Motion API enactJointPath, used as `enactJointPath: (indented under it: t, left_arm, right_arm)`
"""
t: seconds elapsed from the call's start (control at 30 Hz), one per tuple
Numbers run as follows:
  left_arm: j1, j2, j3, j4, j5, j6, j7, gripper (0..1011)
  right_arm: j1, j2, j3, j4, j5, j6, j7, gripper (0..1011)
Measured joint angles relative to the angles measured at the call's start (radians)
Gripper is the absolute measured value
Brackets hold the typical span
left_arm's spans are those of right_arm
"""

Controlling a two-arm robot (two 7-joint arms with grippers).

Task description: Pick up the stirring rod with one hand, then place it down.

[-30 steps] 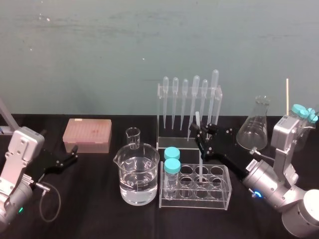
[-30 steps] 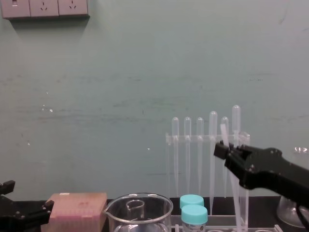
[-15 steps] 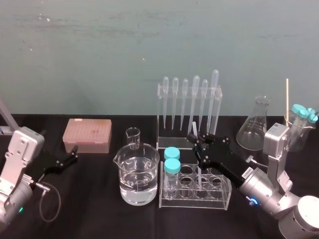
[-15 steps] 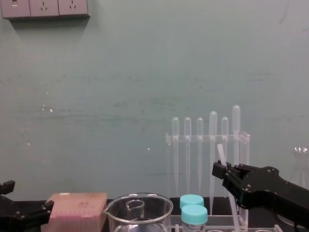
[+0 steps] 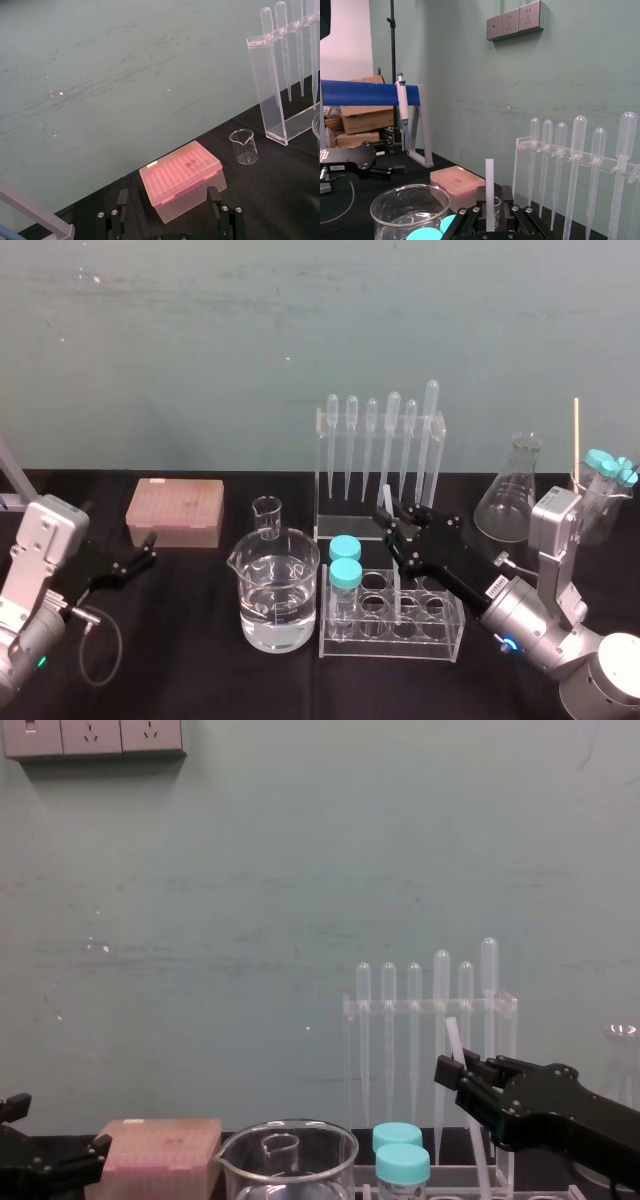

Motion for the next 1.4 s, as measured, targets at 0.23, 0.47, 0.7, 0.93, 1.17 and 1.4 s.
enactJointPath:
  t: [0.23,0.47,0.7,0.93,1.17,1.4]
  left_arm:
    - [0.0,0.0,0.0,0.0,0.0,0.0,0.0,1000]
    - [0.0,0.0,0.0,0.0,0.0,0.0,0.0,1000]
    - [0.0,0.0,0.0,0.0,0.0,0.0,0.0,1000]
    - [0.0,0.0,0.0,0.0,0.0,0.0,0.0,1000]
    - [0.0,0.0,0.0,0.0,0.0,0.0,0.0,1000]
    - [0.0,0.0,0.0,0.0,0.0,0.0,0.0,1000]
  right_arm:
    - [0.0,0.0,0.001,0.0,0.0,0.0,0.0,382]
    - [0.0,0.0,0.001,-0.001,0.001,0.0,0.001,600]
    - [-0.051,0.019,0.035,-0.077,-0.055,0.041,-0.124,833]
    - [-0.152,0.049,0.114,-0.181,-0.172,0.159,-0.363,1002]
    - [-0.21,0.059,0.155,-0.208,-0.213,0.309,-0.454,1003]
    - [-0.218,0.052,0.162,-0.2,-0.229,0.367,-0.462,1003]
